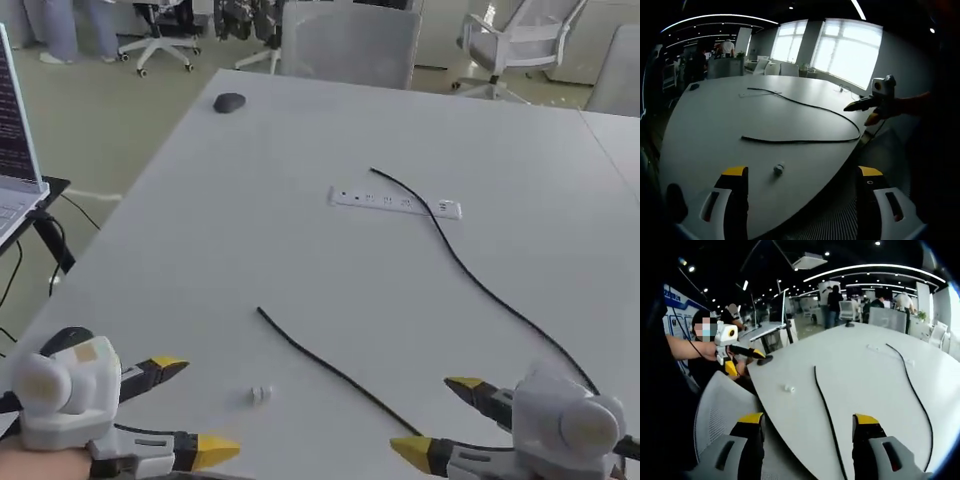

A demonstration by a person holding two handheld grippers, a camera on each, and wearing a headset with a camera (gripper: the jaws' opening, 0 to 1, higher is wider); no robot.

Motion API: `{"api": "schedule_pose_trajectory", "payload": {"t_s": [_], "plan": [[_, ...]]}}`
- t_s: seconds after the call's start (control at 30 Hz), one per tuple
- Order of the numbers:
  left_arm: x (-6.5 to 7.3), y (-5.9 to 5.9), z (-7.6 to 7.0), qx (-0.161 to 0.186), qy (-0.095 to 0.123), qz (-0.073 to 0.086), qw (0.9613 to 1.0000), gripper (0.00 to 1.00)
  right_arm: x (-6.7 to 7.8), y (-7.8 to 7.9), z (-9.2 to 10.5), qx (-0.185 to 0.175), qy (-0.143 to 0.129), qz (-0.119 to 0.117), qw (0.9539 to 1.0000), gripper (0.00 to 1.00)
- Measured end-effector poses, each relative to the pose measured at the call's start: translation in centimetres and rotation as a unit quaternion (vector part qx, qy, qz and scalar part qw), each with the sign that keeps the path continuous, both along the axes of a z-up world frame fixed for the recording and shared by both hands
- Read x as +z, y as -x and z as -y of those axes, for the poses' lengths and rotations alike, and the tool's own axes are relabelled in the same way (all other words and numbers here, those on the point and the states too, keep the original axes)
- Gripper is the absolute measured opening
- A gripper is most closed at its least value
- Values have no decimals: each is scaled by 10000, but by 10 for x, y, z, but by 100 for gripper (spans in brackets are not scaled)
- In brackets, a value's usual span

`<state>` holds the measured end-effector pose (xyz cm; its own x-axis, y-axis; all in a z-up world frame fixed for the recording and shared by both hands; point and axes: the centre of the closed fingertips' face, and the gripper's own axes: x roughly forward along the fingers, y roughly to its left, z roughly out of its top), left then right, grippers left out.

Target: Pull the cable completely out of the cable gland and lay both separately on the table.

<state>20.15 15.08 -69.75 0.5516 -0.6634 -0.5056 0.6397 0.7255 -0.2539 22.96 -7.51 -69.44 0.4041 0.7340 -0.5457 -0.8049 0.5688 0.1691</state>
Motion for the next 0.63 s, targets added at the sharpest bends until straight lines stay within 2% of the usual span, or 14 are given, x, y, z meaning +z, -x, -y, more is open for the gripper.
{"api": "schedule_pose_trajectory", "payload": {"t_s": [0.1,0.13,0.17,0.2,0.3,0.4,0.47,0.5,0.63], "plan": [[-4,5,1,-14,12,-91,10000,91,-6,7,2,90,66,-45,9999,76],[-9,8,1,-17,100,-205,9997,92,-8,9,4,105,103,-72,9999,78],[-10,9,1,-19,113,-249,9996,92,-8,9,4,99,112,-73,9999,78],[-14,11,-1,-38,2,-287,9996,91,-9,10,8,68,101,-85,9999,78],[-14,11,-4,-34,-14,-286,9996,92,-7,10,10,-79,-46,-175,9998,82],[-13,9,-6,-7,-13,-276,9996,95,-9,13,10,-16,-41,-211,9998,88],[-12,8,-6,7,36,-266,9996,97,-12,15,10,121,74,-176,9997,89],[-13,8,-7,17,-16,-291,9996,97,-13,16,10,144,99,-178,9997,90],[-13,7,-6,10,-14,-306,9995,99,-6,14,6,100,-14,-206,9997,93]]}}
